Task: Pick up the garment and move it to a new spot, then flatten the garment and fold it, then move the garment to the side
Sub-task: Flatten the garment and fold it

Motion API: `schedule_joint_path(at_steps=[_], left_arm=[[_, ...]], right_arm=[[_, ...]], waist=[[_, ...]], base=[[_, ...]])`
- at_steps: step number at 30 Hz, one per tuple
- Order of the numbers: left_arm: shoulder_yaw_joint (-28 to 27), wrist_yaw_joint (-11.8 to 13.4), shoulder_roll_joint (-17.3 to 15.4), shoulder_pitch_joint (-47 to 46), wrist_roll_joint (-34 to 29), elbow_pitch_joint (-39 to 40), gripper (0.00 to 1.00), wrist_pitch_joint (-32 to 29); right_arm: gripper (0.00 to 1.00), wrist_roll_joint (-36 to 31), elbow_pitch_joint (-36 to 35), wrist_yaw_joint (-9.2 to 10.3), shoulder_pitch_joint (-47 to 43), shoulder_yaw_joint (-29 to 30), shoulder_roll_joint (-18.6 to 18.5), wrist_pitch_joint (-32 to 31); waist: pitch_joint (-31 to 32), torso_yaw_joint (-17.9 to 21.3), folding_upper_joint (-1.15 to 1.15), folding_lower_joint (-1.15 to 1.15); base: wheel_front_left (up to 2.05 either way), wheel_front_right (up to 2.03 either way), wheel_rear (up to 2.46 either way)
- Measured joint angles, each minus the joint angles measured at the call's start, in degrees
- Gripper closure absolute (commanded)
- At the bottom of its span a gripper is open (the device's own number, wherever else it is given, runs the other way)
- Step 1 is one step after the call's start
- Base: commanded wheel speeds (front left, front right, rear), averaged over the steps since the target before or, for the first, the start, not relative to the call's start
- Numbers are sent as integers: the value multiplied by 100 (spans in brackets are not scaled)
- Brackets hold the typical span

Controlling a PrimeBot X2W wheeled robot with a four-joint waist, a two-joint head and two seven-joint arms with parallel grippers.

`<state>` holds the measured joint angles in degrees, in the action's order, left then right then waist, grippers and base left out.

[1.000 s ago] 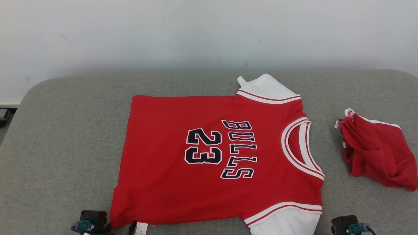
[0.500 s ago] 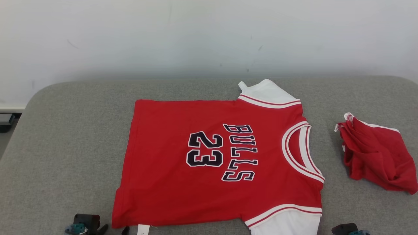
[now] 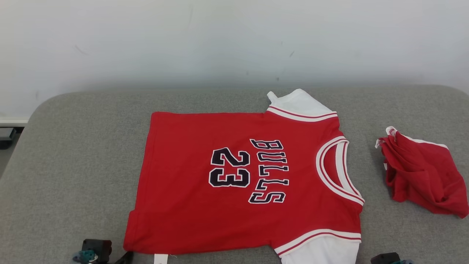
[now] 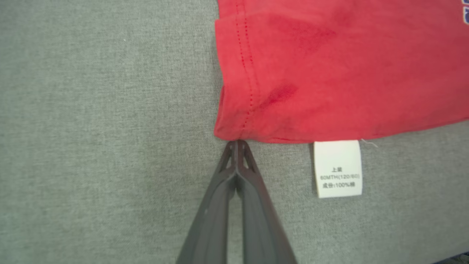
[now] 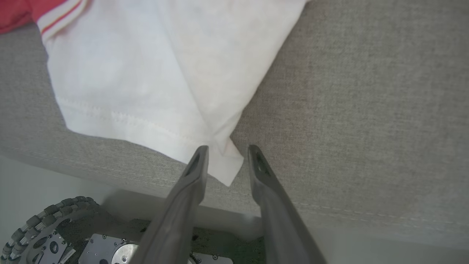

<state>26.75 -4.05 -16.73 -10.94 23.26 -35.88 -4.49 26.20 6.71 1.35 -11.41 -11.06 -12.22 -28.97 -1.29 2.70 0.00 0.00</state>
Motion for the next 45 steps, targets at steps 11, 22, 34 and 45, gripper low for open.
schedule_joint_path(at_steps=[11, 22, 34, 45], left_arm=[[14, 169, 12, -50, -83, 116, 0, 49], [116, -26, -199, -113, -98, 318, 3, 109], [146, -103, -220, -110, -70, 264, 14, 98], [180, -109, -212, -110, -37, 253, 100, 31]], right_arm=[[25, 111, -146, -59, -8, -26, -24, -137], [28, 152, -182, -57, -10, -23, -29, -231], [31, 153, -263, -40, -10, -36, -32, -288], [34, 242, -352, -88, -50, -62, -63, -389]], waist=[[-102, -47, 0, -1], [-66, -84, 0, 0], [-77, -65, 0, 0], [-111, -59, 0, 0]], base=[[0, 0, 0], [0, 0, 0], [0, 0, 0], [0, 0, 0]])
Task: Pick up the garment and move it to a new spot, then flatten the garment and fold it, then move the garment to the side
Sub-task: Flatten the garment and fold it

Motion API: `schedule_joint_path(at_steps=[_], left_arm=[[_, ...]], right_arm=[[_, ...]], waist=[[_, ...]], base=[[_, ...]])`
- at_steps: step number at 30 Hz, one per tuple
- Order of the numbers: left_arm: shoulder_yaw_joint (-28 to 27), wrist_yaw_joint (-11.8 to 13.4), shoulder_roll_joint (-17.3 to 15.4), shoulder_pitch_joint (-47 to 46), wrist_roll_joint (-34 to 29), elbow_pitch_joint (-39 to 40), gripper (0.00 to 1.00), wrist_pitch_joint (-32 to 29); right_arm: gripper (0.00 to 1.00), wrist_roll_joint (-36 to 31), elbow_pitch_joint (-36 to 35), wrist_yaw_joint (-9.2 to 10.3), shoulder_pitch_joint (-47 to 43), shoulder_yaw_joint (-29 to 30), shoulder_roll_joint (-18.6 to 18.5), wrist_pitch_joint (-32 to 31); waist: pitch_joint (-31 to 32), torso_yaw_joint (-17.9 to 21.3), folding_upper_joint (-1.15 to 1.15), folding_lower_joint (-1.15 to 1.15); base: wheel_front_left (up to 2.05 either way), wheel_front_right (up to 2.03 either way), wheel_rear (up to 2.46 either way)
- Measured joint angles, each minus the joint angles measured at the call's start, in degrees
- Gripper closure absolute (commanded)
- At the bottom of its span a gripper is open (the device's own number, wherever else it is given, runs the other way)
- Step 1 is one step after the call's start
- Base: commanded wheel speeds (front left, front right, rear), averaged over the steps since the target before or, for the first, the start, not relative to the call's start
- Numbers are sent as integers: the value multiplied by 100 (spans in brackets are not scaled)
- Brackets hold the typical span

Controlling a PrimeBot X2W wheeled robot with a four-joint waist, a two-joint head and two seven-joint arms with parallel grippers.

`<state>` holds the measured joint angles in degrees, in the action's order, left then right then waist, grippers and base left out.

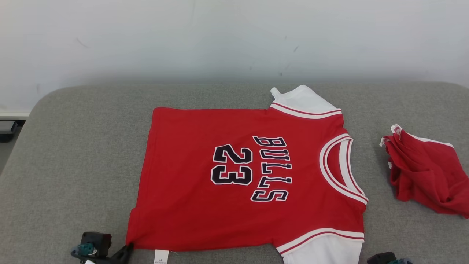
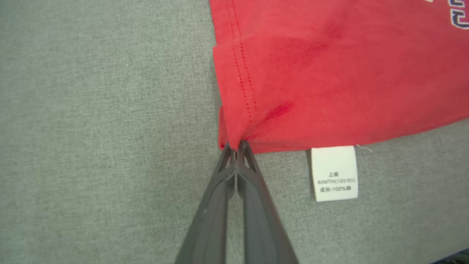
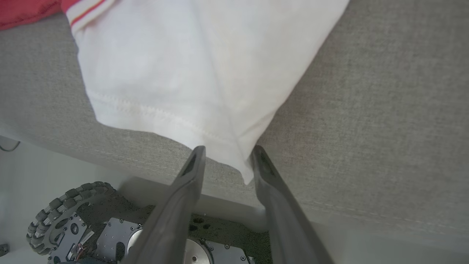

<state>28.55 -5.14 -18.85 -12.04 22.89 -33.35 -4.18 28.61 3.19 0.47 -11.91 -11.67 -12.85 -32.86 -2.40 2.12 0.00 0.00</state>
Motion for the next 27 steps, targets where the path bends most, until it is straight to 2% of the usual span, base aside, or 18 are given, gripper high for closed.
schedule_joint_path(at_steps=[6, 12, 16, 17, 19, 27], left_arm=[[24, -1, 12, -3, 7, -2, 100, -34], [49, -1, 69, -14, 7, -22, 100, -34], [65, -42, 81, -29, 7, -32, 100, -40], [69, -42, 86, -31, 7, -34, 100, -40], [74, -43, 89, -35, 7, -41, 100, -41], [109, -43, 109, -71, 7, -47, 100, -54]], right_arm=[[24, 64, -113, -104, -74, -126, -14, -93], [22, 64, -114, -148, -67, -181, 34, -91], [26, 63, -113, -146, -53, -175, 38, -56], [20, 62, -112, -141, -49, -161, 40, -33], [0, 54, -113, -83, -36, -112, 56, 51], [0, -70, -187, 38, 80, 21, 132, 385]], waist=[[-34, 5, 0, 0], [-64, -4, 0, 0], [-71, -21, 0, 0], [-72, -26, 0, 0], [-74, -36, 0, 0], [-93, -71, 0, 0]], base=[[0, 0, 0], [0, 0, 0], [0, 0, 0], [0, 0, 0], [0, 0, 0], [0, 0, 0]])
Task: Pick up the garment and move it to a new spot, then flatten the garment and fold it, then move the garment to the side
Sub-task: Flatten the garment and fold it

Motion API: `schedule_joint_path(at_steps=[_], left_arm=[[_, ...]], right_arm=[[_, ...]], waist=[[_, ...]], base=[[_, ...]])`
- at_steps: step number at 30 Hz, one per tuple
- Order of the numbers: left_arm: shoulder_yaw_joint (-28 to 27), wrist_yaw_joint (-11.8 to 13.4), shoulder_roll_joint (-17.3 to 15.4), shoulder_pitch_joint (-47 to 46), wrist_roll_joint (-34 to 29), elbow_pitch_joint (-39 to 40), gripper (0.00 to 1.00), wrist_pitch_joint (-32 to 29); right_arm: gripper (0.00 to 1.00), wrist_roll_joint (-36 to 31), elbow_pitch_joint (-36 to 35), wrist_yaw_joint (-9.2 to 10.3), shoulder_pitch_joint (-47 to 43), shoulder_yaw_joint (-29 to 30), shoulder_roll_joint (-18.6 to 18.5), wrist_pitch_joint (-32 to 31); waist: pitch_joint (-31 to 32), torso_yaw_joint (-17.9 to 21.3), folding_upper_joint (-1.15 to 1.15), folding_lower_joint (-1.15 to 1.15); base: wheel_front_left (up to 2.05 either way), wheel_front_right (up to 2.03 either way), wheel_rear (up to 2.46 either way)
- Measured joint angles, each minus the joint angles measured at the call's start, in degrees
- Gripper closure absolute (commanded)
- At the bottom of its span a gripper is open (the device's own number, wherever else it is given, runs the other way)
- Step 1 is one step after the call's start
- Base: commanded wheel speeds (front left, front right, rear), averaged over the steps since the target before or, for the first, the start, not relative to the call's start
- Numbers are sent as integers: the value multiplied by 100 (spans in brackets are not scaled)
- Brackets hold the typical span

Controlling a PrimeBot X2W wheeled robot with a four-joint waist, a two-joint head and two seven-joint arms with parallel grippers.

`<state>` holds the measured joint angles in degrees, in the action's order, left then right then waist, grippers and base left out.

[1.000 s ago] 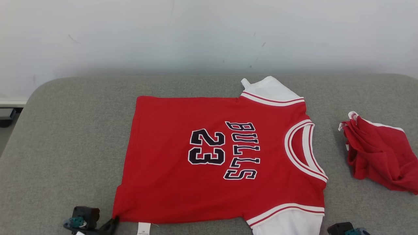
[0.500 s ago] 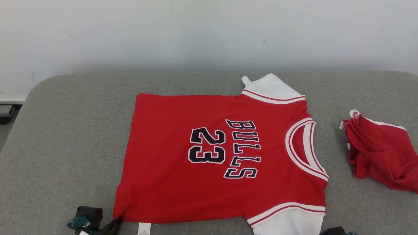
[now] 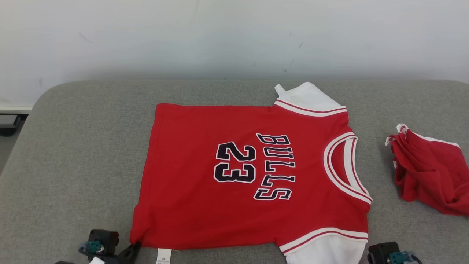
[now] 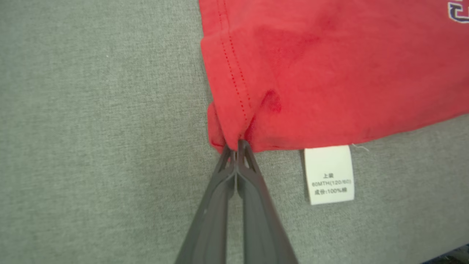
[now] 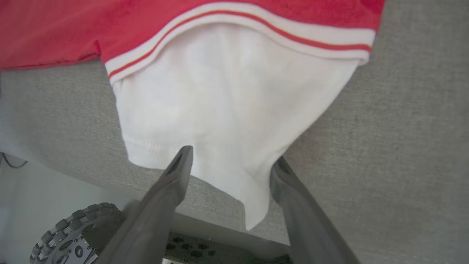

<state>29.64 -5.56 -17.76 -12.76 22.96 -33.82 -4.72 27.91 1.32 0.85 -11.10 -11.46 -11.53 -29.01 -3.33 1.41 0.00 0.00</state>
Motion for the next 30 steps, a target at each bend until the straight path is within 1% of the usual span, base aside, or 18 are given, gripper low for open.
schedule_joint_path(at_steps=[6, 12, 13, 14, 15, 17, 18, 19, 21, 22, 23, 24, 27, 30], left_arm=[[7, 0, 4, -47, 13, 1, 100, -32], [11, 0, 11, -66, 19, 0, 100, -36], [14, -1, 12, -70, 19, 0, 100, -37], [16, -1, 12, -71, 19, 0, 100, -37], [19, -1, 13, -73, 19, 0, 100, -37], [21, -2, 13, -73, 19, -2, 100, -37], [21, -3, 11, -73, 19, -3, 100, -37], [21, -3, 11, -73, 19, -7, 100, -37], [21, -4, 8, -73, 20, -10, 100, -37], [21, -5, 7, -73, 20, -11, 100, -37], [21, -7, 7, -73, 22, -12, 100, -37], [20, -7, 7, -73, 26, -12, 100, -37], [20, -7, 5, -82, 26, -14, 100, -37], [23, -8, 8, -107, 26, -20, 100, -37]], right_arm=[[0, -147, -154, 76, 126, 111, -25, 261], [0, -189, -58, 188, 113, 137, -33, 325], [7, -190, -7, 231, 104, 138, -29, 324], [23, -190, 40, 256, 94, 149, -21, 323], [30, -190, 71, 299, 81, 178, -4, 319], [27, -190, 99, 326, 48, 214, 0, 297], [33, -190, 108, 327, 30, 231, 1, 296], [42, -190, 112, 357, 0, 252, 2, 294], [62, -191, 157, 401, -23, 293, 16, 285], [63, -191, 177, 420, -20, 316, 24, 276], [62, -194, 189, 420, -20, 322, 24, 272], [58, -210, 194, 421, -20, 326, 29, 272], [51, -233, 203, 426, -18, 316, 45, 271], [51, -234, 207, 426, -8, 298, 67, 253]], waist=[[-30, -9, 0, 0], [-62, -14, 0, 0], [-67, -17, 0, 0], [-71, -20, 0, 0], [-75, -23, 0, 0], [-83, -28, 0, 0], [-88, -28, 0, 0], [-91, -28, 0, 0], [-100, -25, 0, 0], [-105, -23, 0, 0], [-110, -21, 0, 0], [-115, -19, 0, 0], [-134, -15, 0, 0], [-152, -16, 0, 0]], base=[[0, 0, 0], [0, 0, 0], [0, 0, 0], [0, 0, 0], [0, 0, 0], [0, 0, 0], [0, 0, 0], [0, 0, 0], [0, 0, 0], [0, 0, 0], [0, 0, 0], [0, 0, 0], [0, 0, 0], [0, 0, 0]])
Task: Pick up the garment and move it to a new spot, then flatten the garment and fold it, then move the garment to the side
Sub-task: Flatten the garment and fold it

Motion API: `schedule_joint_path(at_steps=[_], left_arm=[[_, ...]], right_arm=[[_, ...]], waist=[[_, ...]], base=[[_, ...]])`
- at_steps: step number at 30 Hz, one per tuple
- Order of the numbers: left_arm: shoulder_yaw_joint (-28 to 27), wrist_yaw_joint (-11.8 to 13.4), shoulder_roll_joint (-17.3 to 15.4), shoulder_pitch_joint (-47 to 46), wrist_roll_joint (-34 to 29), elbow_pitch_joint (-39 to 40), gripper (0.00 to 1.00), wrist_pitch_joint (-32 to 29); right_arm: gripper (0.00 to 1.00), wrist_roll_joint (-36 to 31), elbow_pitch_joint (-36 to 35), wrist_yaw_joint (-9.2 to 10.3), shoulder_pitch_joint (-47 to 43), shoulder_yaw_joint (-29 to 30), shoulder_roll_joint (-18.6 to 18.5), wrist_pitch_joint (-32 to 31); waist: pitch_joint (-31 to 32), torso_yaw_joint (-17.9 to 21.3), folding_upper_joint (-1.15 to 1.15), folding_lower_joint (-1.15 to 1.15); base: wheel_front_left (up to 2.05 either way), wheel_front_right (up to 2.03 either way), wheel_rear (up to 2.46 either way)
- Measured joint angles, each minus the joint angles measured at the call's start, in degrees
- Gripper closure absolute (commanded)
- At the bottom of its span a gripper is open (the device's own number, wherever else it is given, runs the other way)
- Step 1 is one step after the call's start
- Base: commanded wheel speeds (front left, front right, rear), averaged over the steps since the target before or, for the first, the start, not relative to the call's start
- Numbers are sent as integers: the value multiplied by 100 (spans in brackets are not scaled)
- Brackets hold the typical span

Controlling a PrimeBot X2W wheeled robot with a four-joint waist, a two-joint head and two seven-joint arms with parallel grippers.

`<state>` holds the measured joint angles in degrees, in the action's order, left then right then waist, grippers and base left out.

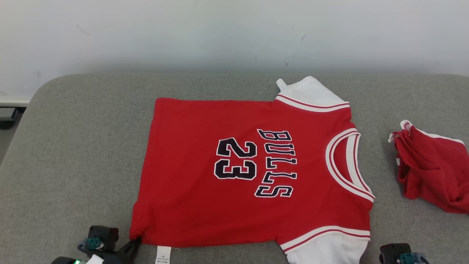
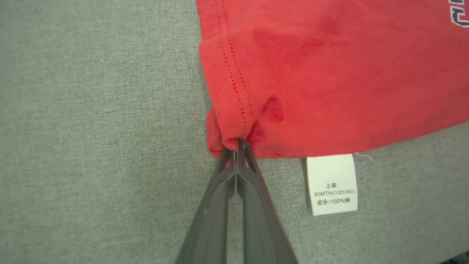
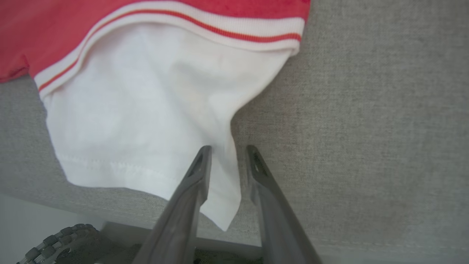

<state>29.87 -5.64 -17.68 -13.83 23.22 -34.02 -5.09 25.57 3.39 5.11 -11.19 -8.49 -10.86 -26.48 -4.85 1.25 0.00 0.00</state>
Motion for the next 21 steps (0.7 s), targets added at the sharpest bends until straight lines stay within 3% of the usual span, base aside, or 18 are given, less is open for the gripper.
schedule_joint_path(at_steps=[4, 5, 6, 15, 21], left_arm=[[12, -1, 3, -65, 1, -18, 100, -1], [13, -1, 5, -65, 1, -22, 100, -1], [16, -1, 7, -65, 1, -26, 100, -1], [19, -44, 9, -77, 25, -89, 100, 0], [36, -51, -127, 0, 51, -113, 100, 8]], right_arm=[[64, 0, 14, 1, 6, -30, 16, -9], [76, 0, 22, 3, 9, -27, 16, -21], [98, -10, 29, 20, 10, -26, 15, -22], [100, 37, 10, 23, 63, 92, 60, -4], [100, 535, -360, -216, -242, 210, -5, -175]], waist=[[-13, -8, 0, 0], [-14, -11, 0, 0], [-15, -14, 0, 0], [32, -18, 0, 0], [212, 12, 0, 0]], base=[[0, 0, 0], [0, 0, 0], [0, 0, 0], [0, 0, 0], [0, 0, 0]])
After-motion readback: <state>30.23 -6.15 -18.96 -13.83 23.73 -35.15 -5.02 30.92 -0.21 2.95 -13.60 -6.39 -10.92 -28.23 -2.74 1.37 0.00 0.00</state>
